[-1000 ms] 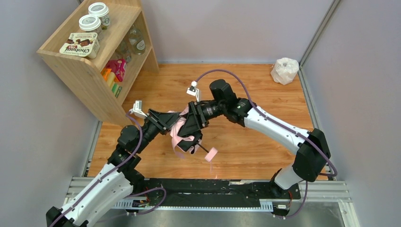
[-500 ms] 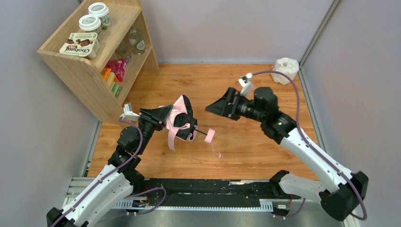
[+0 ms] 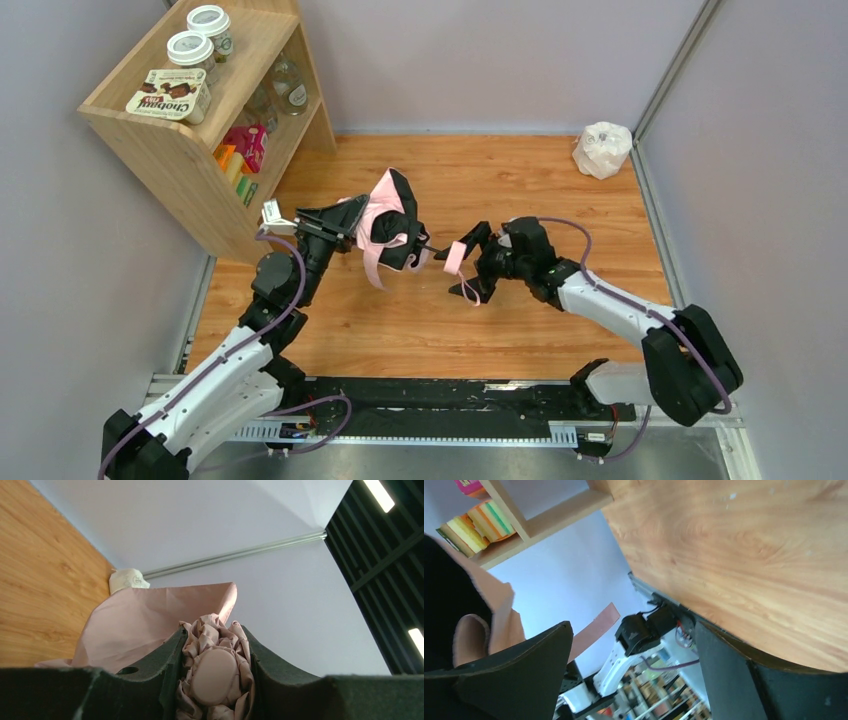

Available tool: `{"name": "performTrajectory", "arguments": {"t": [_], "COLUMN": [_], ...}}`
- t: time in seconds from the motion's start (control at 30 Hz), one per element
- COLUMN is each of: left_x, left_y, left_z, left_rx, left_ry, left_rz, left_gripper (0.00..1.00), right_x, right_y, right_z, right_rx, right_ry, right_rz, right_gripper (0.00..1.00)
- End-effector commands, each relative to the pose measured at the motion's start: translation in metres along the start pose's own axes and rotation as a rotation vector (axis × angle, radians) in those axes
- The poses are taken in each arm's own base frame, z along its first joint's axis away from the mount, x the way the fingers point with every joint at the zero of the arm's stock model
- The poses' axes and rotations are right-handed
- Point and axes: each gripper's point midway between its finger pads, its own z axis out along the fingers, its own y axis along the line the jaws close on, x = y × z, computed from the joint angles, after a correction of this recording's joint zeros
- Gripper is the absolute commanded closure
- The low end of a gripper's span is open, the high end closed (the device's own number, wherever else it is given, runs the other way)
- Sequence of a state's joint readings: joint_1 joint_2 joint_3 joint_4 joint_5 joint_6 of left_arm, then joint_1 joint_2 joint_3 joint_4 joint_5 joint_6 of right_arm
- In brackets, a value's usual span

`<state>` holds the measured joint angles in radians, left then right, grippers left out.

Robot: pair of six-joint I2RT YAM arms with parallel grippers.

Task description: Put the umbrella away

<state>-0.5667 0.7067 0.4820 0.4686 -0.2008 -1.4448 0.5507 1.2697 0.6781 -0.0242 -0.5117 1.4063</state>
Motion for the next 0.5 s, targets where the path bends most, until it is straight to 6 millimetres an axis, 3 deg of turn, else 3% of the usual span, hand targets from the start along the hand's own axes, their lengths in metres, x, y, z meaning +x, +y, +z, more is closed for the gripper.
{"name": "performTrajectory", "arguments": {"t": [0.0,0.13,0.27,0.47], "left_x": [-0.014,-0.011,-0.011,-0.011], "left_y": [-0.066,-0.068,-0.075,-0.074], "left_z": [0.001,0.004,0.004,0.002], "left_rx": [0.206,0.224,0.246,0.248], "left_ry": [-0.043,-0.03,-0.028,-0.021], "left_rz": [-0.075,-0.095,-0.106,-0.126], "left_gripper": [1.0,1.0,1.0,1.0], "right_x": [0.041,0.08,0.105,0.111], "right_y": [0.037,0.053,0.062,0.069], "right_z": [0.009,0.023,0.036,0.043], "right_rx": [-0.155,-0.21,-0.211,-0.248], "right_ry": [0.185,0.325,0.375,0.361], "right_rz": [0.245,0.358,0.404,0.495], "right_gripper": [0.05,0.11,0.16,0.17]}}
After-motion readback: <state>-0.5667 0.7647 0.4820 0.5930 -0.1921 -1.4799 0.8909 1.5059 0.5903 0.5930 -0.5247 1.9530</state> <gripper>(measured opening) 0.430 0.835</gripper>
